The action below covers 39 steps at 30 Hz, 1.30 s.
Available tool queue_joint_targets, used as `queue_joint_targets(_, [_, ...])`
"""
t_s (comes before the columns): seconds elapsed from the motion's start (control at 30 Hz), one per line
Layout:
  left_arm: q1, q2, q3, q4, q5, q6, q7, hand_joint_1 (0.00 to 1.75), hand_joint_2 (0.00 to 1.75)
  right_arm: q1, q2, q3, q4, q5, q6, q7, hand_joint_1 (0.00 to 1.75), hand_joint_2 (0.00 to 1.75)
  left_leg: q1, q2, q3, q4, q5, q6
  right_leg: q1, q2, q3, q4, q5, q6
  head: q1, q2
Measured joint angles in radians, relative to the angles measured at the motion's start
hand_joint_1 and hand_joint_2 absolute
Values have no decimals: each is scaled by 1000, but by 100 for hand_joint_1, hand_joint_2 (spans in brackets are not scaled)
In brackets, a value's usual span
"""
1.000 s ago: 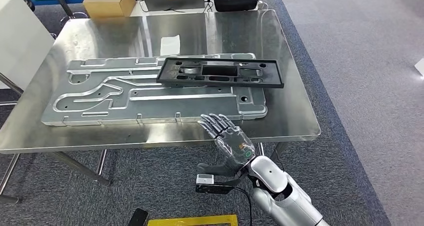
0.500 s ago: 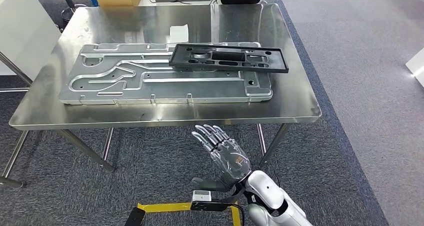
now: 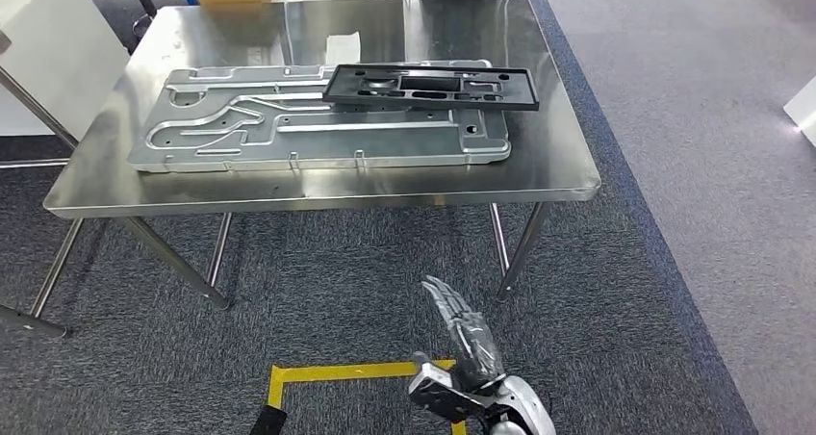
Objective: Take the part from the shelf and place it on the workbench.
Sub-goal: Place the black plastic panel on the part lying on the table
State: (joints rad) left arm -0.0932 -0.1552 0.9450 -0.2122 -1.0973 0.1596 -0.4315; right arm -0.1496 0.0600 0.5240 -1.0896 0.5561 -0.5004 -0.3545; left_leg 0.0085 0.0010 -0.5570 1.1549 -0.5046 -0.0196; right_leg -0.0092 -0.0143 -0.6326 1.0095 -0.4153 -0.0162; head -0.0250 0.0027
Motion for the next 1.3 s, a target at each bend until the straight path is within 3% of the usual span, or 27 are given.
queue_joint_targets(0.07, [2, 2, -4, -1, -22, 45, 42, 0, 0, -4, 15, -92, 169, -70, -52, -71, 0, 0, -4, -4, 81, -125, -17, 13, 1, -1, -13, 5, 16, 11, 1, 0])
queue_joint_targets(0.1, [5, 3, -7, -2, -32, 63, 60, 0, 0, -7, 19, -137, 252, -97, -68, -96, 0, 0, -7, -6, 94, -154, -28, 20, 2, -1, -14, 4, 24, 18, 1, 0])
queue_joint_targets(0.17, [16, 5, -12, -2, -47, 92, 88, 0, 0, -5, 23, -224, 413, -137, -84, -117, 0, 0, -8, -5, 85, -163, -15, 39, 0, -1, -14, 0, 36, 32, 2, 0])
queue_joint_targets(0.2, [20, 6, -14, -2, -50, 101, 97, 0, 0, 0, 24, -259, 477, -152, -84, -115, 0, 0, -7, -3, 76, -165, -3, 50, -2, 1, -20, 7, 22, 38, 2, 0])
queue_joint_targets(0.27, [25, 8, -15, -3, -52, 112, 105, 0, 0, 11, 25, -321, 579, -182, -76, -106, 0, 0, -6, 1, 52, -168, 22, 69, -5, 7, -47, 73, -62, 47, 7, 0])
queue_joint_targets(0.33, [29, 9, -14, -3, -52, 118, 108, 0, 0, 21, 25, -375, 652, -207, -63, -95, 0, 0, -9, 2, 20, -167, 46, 76, -5, 10, -80, 201, -163, 54, 11, 0])
queue_joint_targets(0.37, [31, 9, -14, -3, -51, 119, 109, 0, 0, 26, 25, -396, 679, -215, -59, -90, 0, 0, -11, 3, 2, -165, 58, 76, -5, 11, -87, 257, -184, 56, 12, 0])
queue_joint_targets(0.4, [34, 9, -14, -3, -48, 121, 109, 0, 0, 30, 25, -412, 704, -222, -57, -85, 0, 0, -12, 4, -16, -163, 70, 75, -5, 11, -81, 287, -179, 57, 12, 0])
queue_joint_targets(0.43, [35, 9, -14, -3, -45, 123, 109, 0, 0, 35, 25, -426, 726, -227, -56, -81, 0, 0, -13, 6, -33, -160, 80, 74, -5, 11, -57, 283, -154, 56, 12, 0])
queue_joint_targets(0.5, [37, 8, -14, -3, -40, 126, 109, 0, 0, 42, 25, -456, 766, -234, -54, -74, 0, 0, -14, 7, -61, -151, 97, 69, -4, 11, 45, 178, -107, 48, 12, 0])
queue_joint_targets(0.57, [37, 8, -13, -3, -37, 127, 108, 0, 0, 44, 25, -483, 791, -240, -52, -68, 0, 0, -18, 8, -79, -140, 112, 60, 2, 12, 155, 28, -120, 35, 11, 0])
queue_joint_targets(0.6, [37, 8, -13, -3, -35, 127, 107, 0, 0, 45, 25, -493, 801, -246, -48, -65, 0, 0, -18, 10, -83, -138, 120, 54, 5, 12, 185, -18, -133, 30, 12, 0])
queue_joint_targets(0.63, [37, 8, -12, -3, -32, 127, 106, 0, 0, 46, 25, -504, 811, -257, -41, -63, 0, 0, -18, 12, -86, -138, 129, 48, 8, 12, 193, -41, -137, 25, 12, 0])
queue_joint_targets(0.7, [39, 7, -7, -3, -25, 127, 103, 0, 0, 54, 27, -531, 831, -287, -20, -60, 0, 0, -17, 10, -93, -136, 130, 36, 5, 9, 181, -45, -120, 13, 14, 0])
queue_joint_targets(0.73, [42, 7, -4, -3, -22, 128, 102, 0, 0, 60, 28, -545, 839, -302, -9, -58, 0, 0, -15, 8, -101, -119, 104, 31, 2, 5, 171, -47, -108, 5, 12, 0])
queue_joint_targets(0.83, [50, 5, 7, -3, -15, 131, 102, 0, 0, 81, 30, -586, 858, -344, 25, -41, 0, 0, -6, 5, -143, 39, -49, 16, 0, -1, 127, -44, -74, -7, 6, 0])
queue_joint_targets(0.87, [51, 5, 9, -3, -13, 133, 104, 0, 0, 87, 30, -598, 863, -360, 37, -32, 0, 0, -3, 5, -150, 100, -75, 12, 0, -1, 109, -39, -63, -7, 5, 0])
queue_joint_targets(0.9, [51, 5, 12, -3, -12, 135, 106, 0, 0, 92, 30, -611, 868, -374, 48, -22, 0, 0, -1, 5, -145, 139, -74, 9, 0, -2, 90, -33, -53, -5, 5, 0])
queue_joint_targets(0.93, [51, 5, 13, -3, -11, 137, 108, 0, 0, 95, 30, -624, 871, -388, 56, -13, 0, 0, 1, 5, -125, 146, -53, 7, -1, -2, 70, -26, -43, -3, 5, 0])
queue_joint_targets(0.97, [51, 4, 15, -4, -11, 138, 110, 0, 0, 97, 30, -637, 874, -398, 62, -3, 0, 0, 2, 5, -87, 118, -23, 7, -1, -1, 51, -18, -35, 1, 5, 0])
queue_joint_targets(1.0, [50, 4, 16, -4, -10, 139, 112, 0, 0, 99, 30, -650, 877, -405, 65, 6, 0, 0, 3, 5, -34, 58, -6, 8, -2, -1, 35, -9, -28, 5, 5, 0])
queue_joint_targets(1.03, [49, 4, 16, -5, -10, 140, 113, 0, 0, 99, 30, -661, 878, -409, 66, 14, 0, 0, 2, 4, 23, -18, -8, 11, -2, 0, 22, 0, -22, 10, 4, 0])
queue_joint_targets(1.1, [46, 3, 17, -6, -10, 142, 114, 0, 0, 100, 30, -679, 881, -411, 67, 26, 0, 0, -3, 3, 97, -132, -39, 22, -1, 1, 9, 9, -7, 23, 4, 0])
queue_joint_targets(1.13, [46, 3, 19, -6, -10, 143, 115, 0, 0, 101, 30, -686, 882, -411, 67, 29, 0, 0, -6, 3, 106, -155, -47, 29, -1, 0, 6, 9, 2, 29, 4, 0])
queue_joint_targets(1.2, [48, 2, 23, -6, -10, 144, 115, 0, 0, 102, 30, -697, 886, -412, 67, 32, 0, 0, -6, 4, 92, -162, -31, 47, -4, 1, 0, 9, 7, 42, 4, 0])
queue_joint_targets(1.23, [48, 2, 26, -6, -10, 144, 116, 0, 0, 103, 29, -701, 887, -412, 68, 33, 0, 0, -5, 4, 82, -164, -19, 57, -6, 2, -8, 22, -15, 47, 5, 0])
queue_joint_targets(1.3, [48, 0, 30, -7, -9, 143, 115, 0, 0, 104, 29, -707, 889, -403, 69, 42, 0, 0, -4, 2, 53, -168, 5, 72, -8, 6, -39, 105, -108, 52, 8, 0])
